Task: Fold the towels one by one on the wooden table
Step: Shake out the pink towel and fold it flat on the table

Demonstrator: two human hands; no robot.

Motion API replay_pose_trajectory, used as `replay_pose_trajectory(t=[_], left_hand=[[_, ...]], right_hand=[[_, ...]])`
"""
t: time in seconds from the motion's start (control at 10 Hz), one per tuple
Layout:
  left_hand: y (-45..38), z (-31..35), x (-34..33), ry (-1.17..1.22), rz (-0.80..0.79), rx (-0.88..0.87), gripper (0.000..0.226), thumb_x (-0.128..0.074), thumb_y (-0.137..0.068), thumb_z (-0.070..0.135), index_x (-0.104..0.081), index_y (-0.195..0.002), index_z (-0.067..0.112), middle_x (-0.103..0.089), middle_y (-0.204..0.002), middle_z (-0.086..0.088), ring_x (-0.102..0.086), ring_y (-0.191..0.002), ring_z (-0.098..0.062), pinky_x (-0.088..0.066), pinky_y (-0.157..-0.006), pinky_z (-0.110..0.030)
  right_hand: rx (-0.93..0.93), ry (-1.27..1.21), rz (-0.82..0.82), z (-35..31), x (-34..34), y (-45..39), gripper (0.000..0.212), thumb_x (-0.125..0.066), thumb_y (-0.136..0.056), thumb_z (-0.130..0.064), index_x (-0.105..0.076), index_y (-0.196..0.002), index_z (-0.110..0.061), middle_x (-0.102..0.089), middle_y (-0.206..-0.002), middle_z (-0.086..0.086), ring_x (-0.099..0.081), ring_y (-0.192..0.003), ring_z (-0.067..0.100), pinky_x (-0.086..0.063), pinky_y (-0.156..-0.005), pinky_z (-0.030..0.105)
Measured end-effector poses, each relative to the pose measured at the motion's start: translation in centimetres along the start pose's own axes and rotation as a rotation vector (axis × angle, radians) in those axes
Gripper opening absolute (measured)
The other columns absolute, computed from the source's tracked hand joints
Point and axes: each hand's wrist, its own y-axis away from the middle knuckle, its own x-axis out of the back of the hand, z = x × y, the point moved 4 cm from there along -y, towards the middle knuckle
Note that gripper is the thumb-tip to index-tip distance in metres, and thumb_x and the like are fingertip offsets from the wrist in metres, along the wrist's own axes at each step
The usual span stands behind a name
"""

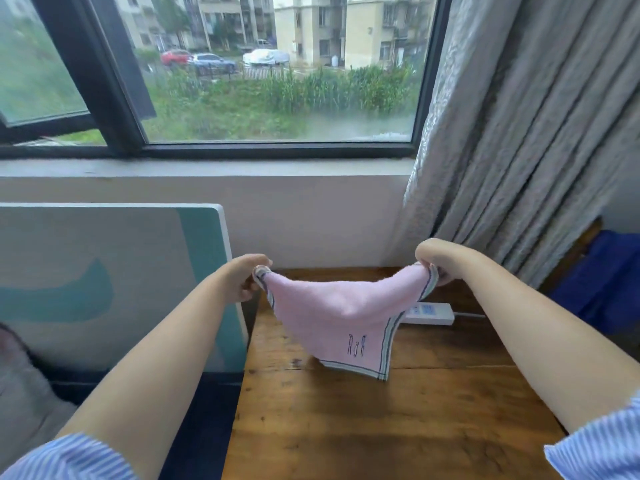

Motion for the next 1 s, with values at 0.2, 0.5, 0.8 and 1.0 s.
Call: replay_pose_trajectory(t=[0.2,0.5,0.8,1.0], left_hand=[[-1.1,-0.6,-0.2,-0.156,0.119,0.062,0.028,-0.050,-0.092,0.012,-0.048,-0.064,0.013,-0.031,-0.042,0.002,-0.022,-0.032,-0.006,-0.013,-0.030,-0.010],[-3.5,-0.2,-0.7,0.279,0.332,-0.047,0.032,-0.041,-0.088,0.006,-0.049,-0.058,0.017,-0.043,-0.039,0.005,-0.036,-0.031,-0.004,-0.023,-0.033,-0.011],[-6.0,3.6,1.2,0.395,0.510,-0.168,0.011,-0.063,-0.082,0.008,-0.054,-0.075,0.004,-0.048,-0.064,-0.006,-0.050,-0.063,-0.023,-0.043,-0.060,-0.027],[-4.8,7.1,3.8,0.370,0.647,-0.413,0.036,-0.052,-0.076,-0.003,-0.033,-0.051,0.014,-0.034,-0.055,-0.005,-0.032,-0.052,-0.018,-0.031,-0.054,-0.026]], right_hand=[[0.125,-0.235,0.037,1.6,0.7,-1.3,0.049,-0.034,-0.083,0.009,-0.036,-0.130,-0.007,-0.042,-0.114,0.017,-0.046,-0.101,0.028,-0.048,-0.072,0.032],[-0.082,0.085,-0.156,3.1,1.6,-3.1,0.020,-0.033,-0.085,0.009,-0.051,-0.081,0.001,-0.043,-0.075,0.011,-0.047,-0.073,0.024,-0.038,-0.056,0.028],[0.227,0.011,0.250,-4.9,4.2,-7.3,0.033,-0.037,-0.086,0.005,-0.051,-0.115,-0.002,-0.052,-0.118,0.017,-0.049,-0.112,0.032,-0.041,-0.090,0.032],[0.387,-0.224,0.331,-8.3,5.5,-7.7,0.045,-0.039,-0.084,0.003,-0.041,-0.129,-0.007,-0.044,-0.134,0.019,-0.043,-0.121,0.032,-0.038,-0.094,0.033]])
